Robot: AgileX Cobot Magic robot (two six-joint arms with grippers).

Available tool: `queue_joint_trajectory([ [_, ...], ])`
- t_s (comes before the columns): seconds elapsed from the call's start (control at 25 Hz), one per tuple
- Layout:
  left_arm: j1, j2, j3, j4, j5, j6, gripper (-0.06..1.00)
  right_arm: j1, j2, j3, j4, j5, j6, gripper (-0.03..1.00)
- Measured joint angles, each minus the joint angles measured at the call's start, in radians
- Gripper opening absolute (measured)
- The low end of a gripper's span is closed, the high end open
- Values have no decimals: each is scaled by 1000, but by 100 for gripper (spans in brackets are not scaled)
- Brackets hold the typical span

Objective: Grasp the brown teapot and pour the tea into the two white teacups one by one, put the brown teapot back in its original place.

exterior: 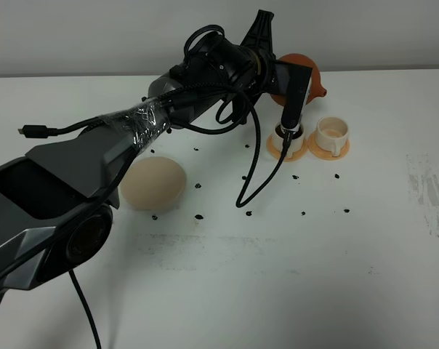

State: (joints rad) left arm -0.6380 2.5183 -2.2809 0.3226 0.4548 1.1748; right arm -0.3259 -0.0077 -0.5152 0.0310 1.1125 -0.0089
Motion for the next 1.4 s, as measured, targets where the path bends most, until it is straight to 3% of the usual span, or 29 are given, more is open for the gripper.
queue_joint_trajectory([
  [0.8,-11,17,19,167,-90,20,8,0,0,0,0,0,0,22],
  [1.4,-31,41,19,229,-124,23,8,0,0,0,0,0,0,22],
])
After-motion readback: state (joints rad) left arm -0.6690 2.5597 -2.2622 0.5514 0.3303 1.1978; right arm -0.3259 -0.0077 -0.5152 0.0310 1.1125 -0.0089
